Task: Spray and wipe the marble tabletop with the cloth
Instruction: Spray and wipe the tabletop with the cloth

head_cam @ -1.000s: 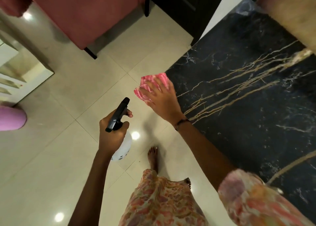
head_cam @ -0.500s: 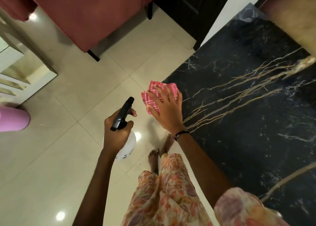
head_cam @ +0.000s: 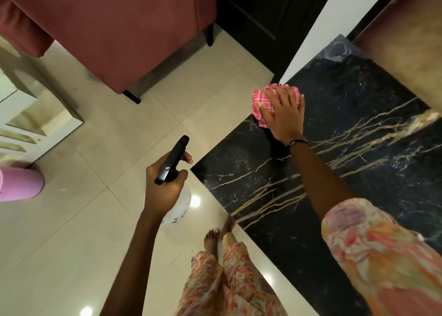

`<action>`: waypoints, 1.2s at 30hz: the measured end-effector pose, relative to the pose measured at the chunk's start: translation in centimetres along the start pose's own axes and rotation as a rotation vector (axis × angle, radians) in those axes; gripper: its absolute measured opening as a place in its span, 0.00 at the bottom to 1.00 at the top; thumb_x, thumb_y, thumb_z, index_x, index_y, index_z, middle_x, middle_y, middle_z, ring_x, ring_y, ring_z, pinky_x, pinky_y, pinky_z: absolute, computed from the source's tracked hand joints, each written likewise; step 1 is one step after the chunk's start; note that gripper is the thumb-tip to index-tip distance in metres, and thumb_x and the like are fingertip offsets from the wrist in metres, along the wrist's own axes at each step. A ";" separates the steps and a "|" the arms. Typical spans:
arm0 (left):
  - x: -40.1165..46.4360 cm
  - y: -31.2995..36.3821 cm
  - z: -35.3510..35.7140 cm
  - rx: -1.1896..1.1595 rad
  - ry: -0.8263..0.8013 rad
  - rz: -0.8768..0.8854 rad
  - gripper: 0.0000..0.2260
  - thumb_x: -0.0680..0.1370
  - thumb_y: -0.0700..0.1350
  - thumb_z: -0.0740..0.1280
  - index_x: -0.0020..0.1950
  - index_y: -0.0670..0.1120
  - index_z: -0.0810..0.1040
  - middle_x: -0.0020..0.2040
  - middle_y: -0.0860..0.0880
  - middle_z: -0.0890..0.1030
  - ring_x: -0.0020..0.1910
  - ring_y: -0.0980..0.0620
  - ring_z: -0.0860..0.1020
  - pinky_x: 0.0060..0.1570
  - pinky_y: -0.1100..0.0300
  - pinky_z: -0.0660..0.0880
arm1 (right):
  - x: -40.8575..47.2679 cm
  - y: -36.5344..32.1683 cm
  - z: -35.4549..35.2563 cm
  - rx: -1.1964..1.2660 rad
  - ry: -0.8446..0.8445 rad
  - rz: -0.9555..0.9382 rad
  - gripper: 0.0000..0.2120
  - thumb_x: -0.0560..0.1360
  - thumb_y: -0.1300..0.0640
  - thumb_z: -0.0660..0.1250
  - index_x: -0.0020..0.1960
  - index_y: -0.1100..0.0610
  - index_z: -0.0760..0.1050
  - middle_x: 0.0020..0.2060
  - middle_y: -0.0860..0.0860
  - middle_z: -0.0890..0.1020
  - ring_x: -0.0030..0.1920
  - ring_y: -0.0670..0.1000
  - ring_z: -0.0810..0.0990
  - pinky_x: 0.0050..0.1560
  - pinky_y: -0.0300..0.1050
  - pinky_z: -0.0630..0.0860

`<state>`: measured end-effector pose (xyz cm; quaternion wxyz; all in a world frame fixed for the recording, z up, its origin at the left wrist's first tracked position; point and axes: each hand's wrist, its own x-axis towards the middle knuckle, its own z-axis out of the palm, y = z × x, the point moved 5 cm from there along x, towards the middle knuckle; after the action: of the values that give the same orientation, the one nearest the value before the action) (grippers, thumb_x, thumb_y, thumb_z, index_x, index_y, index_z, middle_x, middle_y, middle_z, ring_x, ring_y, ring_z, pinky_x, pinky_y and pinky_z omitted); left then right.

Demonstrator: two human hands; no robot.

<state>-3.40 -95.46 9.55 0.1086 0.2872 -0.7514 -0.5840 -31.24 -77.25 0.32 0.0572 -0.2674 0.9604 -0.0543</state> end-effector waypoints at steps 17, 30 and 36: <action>8.4 6.6 12.7 -0.038 -0.121 0.053 0.16 0.68 0.32 0.61 0.44 0.51 0.78 0.42 0.58 0.81 0.34 0.63 0.77 0.45 0.60 0.70 | 2.5 5.3 -0.1 -0.027 0.049 -0.113 0.27 0.78 0.38 0.51 0.75 0.47 0.60 0.75 0.54 0.64 0.75 0.59 0.59 0.73 0.65 0.52; 13.8 9.8 19.6 -0.013 -0.159 0.140 0.19 0.68 0.33 0.61 0.47 0.56 0.77 0.42 0.59 0.81 0.33 0.63 0.78 0.41 0.51 0.74 | 0.0 15.5 -1.3 0.036 0.200 0.491 0.29 0.79 0.35 0.50 0.76 0.47 0.58 0.75 0.53 0.62 0.76 0.59 0.57 0.73 0.63 0.49; 15.0 10.0 21.1 -0.048 -0.178 0.180 0.17 0.68 0.32 0.61 0.47 0.53 0.77 0.43 0.58 0.81 0.26 0.60 0.73 0.38 0.66 0.72 | 5.9 18.8 -2.3 0.115 0.266 0.813 0.31 0.78 0.34 0.47 0.75 0.49 0.60 0.75 0.56 0.63 0.75 0.61 0.57 0.72 0.67 0.51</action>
<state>-29.14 -85.12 10.19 0.1001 0.1630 -0.7667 -0.6128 -46.10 -64.19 -0.41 -0.0356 0.1458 0.9820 -0.1146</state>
